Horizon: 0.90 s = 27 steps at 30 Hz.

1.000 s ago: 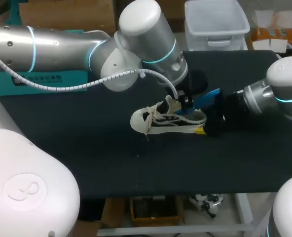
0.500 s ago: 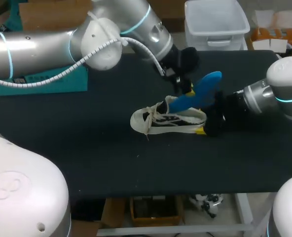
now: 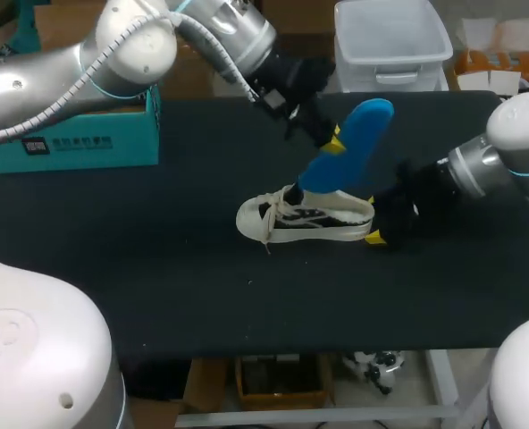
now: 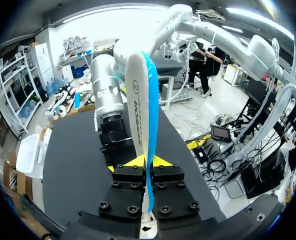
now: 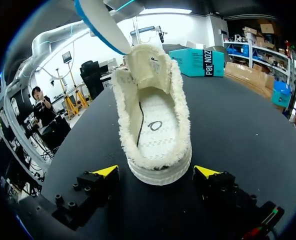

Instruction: Open the shoe tongue, take the insole out of the shoe, put the insole back into the shoe, and pack the shoe into the shoebox

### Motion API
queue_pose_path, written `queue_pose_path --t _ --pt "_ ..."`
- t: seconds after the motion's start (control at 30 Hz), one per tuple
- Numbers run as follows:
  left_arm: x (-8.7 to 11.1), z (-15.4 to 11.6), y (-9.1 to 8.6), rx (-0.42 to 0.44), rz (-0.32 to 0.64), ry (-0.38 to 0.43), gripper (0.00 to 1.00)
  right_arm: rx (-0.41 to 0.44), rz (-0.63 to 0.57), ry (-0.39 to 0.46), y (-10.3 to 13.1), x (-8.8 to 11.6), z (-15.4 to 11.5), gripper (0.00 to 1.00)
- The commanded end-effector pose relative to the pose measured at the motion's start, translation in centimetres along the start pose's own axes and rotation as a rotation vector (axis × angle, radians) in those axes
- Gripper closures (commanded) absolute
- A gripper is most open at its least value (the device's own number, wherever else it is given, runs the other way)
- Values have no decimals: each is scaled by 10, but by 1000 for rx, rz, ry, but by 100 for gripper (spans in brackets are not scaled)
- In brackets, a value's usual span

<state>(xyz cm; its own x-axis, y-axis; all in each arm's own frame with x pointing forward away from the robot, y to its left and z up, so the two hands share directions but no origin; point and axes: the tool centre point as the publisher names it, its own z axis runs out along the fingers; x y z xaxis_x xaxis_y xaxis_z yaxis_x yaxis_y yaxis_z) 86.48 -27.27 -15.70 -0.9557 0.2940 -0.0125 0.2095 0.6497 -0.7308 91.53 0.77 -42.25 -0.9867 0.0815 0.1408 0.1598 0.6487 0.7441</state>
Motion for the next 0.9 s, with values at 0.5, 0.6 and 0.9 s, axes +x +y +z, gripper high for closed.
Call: queue_pose_path --t 0.5,0.6,0.9 --pt "27 -72 30 80 -6 -4 100 388 -49 13 54 -16 -60 0" --pt "29 -82 46 75 -37 -13 100 480 -52 8 67 -20 -58 0" --pt "43 -119 96 94 -97 -29 100 662 -70 -13 100 -27 -46 0"
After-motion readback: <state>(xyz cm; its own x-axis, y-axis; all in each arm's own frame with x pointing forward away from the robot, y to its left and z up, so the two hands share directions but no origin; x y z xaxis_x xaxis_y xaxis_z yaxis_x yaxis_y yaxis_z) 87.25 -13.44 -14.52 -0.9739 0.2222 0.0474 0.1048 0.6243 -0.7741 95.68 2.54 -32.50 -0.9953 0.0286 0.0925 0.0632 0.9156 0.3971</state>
